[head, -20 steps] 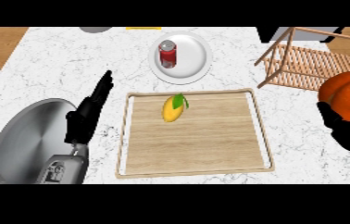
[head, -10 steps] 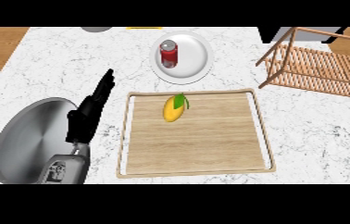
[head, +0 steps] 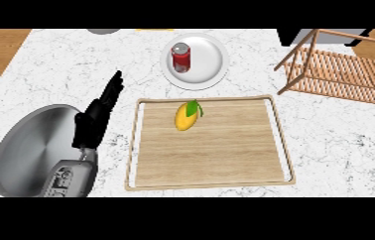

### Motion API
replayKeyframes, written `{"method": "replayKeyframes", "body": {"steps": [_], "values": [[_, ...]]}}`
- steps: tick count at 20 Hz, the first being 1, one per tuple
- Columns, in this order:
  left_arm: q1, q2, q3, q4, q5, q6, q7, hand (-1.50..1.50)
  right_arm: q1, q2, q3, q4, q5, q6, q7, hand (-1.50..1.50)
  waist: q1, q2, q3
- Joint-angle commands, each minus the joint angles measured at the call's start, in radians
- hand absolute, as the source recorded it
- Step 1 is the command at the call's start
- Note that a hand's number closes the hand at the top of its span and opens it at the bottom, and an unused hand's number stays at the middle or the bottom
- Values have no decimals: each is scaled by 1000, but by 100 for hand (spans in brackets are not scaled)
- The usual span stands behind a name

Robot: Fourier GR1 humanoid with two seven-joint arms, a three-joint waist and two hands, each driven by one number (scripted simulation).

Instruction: Pick the squash from the tray and place it in the tiered shelf

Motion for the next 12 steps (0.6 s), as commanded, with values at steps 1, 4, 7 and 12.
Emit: {"method": "replayKeyframes", "body": {"steps": [1,4,7,12], "values": [[30,-9,-14,-40,-11,5,8,0,11,-43,1,97,30,-42,-110,150,4,0,0],[-24,-23,-12,-27,-19,18,50,0,-41,-82,14,180,38,-60,-163,150,4,0,0],[5,3,15,26,11,-24,-42,0,28,-26,46,246,112,-166,-242,150,5,2,0],[32,-5,-15,-90,-5,-15,55,0,-6,-63,101,369,197,-254,-368,150,14,2,1]]}}
